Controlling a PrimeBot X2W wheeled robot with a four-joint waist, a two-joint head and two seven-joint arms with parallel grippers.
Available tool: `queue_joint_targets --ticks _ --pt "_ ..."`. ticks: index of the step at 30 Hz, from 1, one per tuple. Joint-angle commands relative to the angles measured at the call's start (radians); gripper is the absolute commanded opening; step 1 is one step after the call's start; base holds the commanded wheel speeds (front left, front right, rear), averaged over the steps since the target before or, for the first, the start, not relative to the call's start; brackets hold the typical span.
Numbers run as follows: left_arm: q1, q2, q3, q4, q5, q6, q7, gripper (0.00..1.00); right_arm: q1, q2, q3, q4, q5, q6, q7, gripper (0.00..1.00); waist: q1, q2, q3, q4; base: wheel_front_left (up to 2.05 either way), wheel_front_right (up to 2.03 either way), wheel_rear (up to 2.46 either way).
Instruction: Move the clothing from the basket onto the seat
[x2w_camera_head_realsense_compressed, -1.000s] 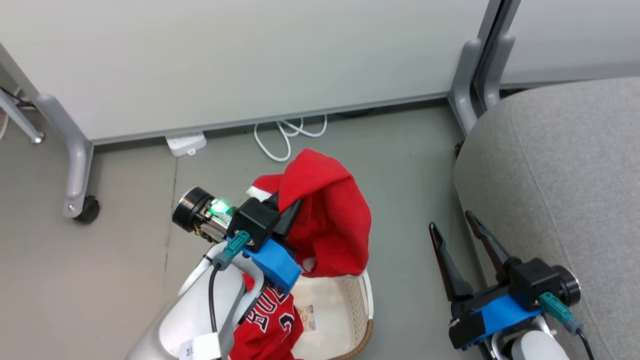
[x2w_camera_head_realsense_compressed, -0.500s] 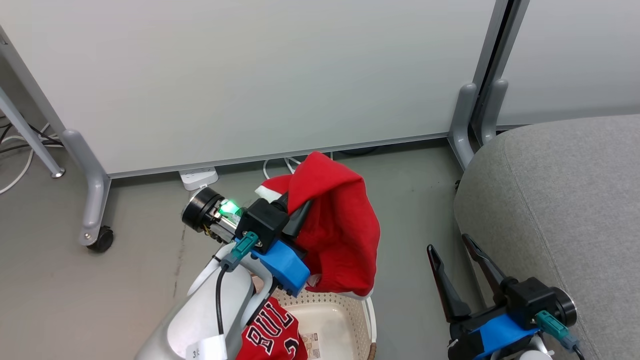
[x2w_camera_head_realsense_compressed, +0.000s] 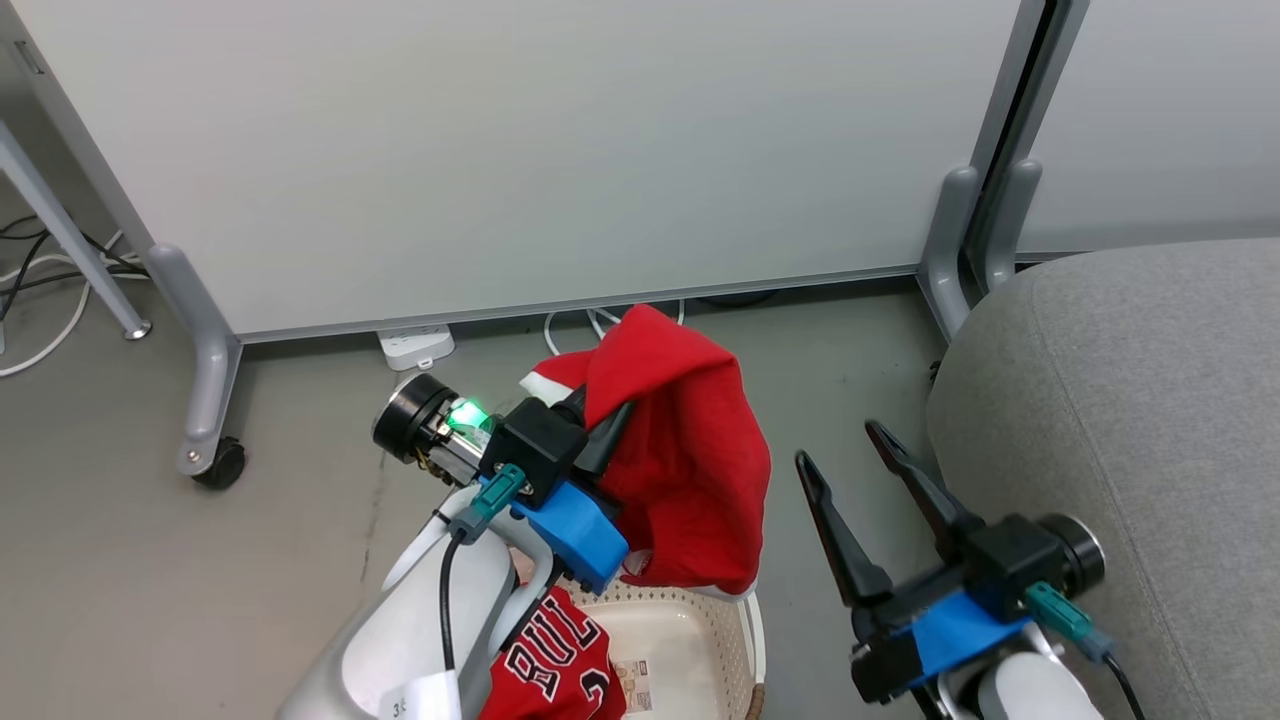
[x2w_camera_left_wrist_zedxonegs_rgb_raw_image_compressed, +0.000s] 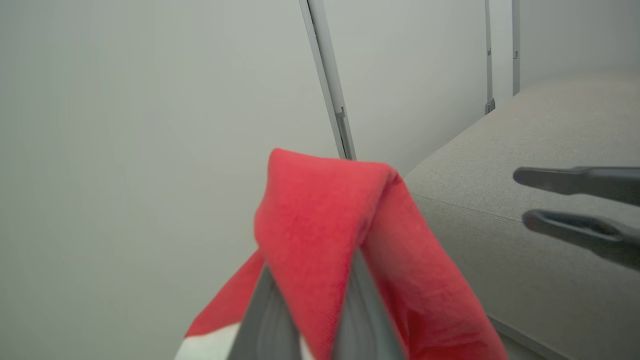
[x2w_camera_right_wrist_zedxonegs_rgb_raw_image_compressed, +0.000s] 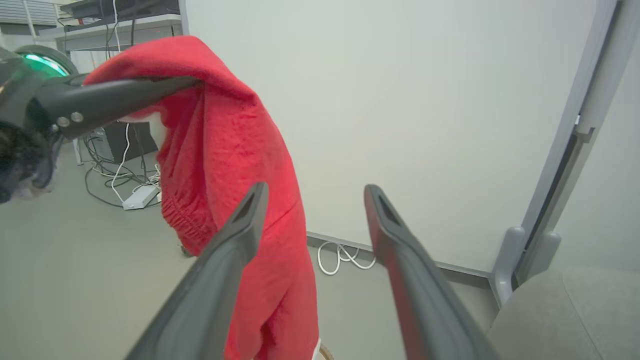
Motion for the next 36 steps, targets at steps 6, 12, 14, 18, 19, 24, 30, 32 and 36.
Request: queue_joint_targets --ticks 6,12,14,18,19,24,30,32,36 --pt "-0.027 -0.007 -0.017 -0.008 -0.002 -0.003 -0.003 0.00 -0.124 -0.002 0.068 0.017 -0.014 0.000 -0.004 1.00 0.0001 -0.0001 0.019 0.018 0.00 0.00 0.00" --pt "-0.044 -0.019 -0.043 -0.010 -0.007 -0.004 -0.003 0.00 -0.223 0.004 0.108 0.075 -0.029 0.000 -0.004 1.00 0.0001 -0.0001 0.035 0.040 0.00 0.00 0.00" --pt "-0.051 -0.023 -0.050 -0.014 -0.006 -0.004 -0.003 0.00 -0.253 0.006 0.114 0.103 -0.033 0.000 -0.004 1.00 0.0001 -0.0001 0.042 0.049 0.00 0.00 0.00" --pt "-0.064 -0.031 -0.069 -0.022 -0.007 -0.003 -0.003 0.00 -0.295 0.008 0.132 0.176 -0.036 0.000 -0.004 1.00 0.0001 -0.0001 0.055 0.062 0.00 0.00 0.00" --pt "-0.065 -0.033 -0.073 -0.022 -0.008 -0.003 -0.003 0.00 -0.306 0.008 0.138 0.197 -0.037 0.000 -0.004 1.00 0.0001 -0.0001 0.058 0.065 0.00 0.00 0.00" --pt "-0.081 -0.039 -0.085 -0.029 -0.011 -0.003 -0.003 0.00 -0.342 0.010 0.162 0.299 -0.028 0.000 -0.004 1.00 0.0001 -0.0001 0.069 0.076 0.00 0.00 0.00" --pt "-0.086 -0.040 -0.088 -0.032 -0.014 -0.003 -0.003 0.00 -0.359 0.012 0.179 0.352 -0.001 0.000 -0.004 0.00 0.0001 -0.0001 0.077 0.083 0.00 0.00 0.00" --pt "-0.086 -0.039 -0.086 -0.032 -0.014 -0.003 -0.003 0.00 -0.364 0.011 0.183 0.355 0.001 0.000 -0.004 0.00 0.0001 -0.0001 0.077 0.082 0.00 0.00 0.00" --pt "-0.085 -0.038 -0.084 -0.029 -0.015 -0.004 -0.003 0.00 -0.373 0.010 0.187 0.353 0.006 0.000 -0.004 0.00 0.0001 -0.0001 0.078 0.080 0.00 0.00 0.00"
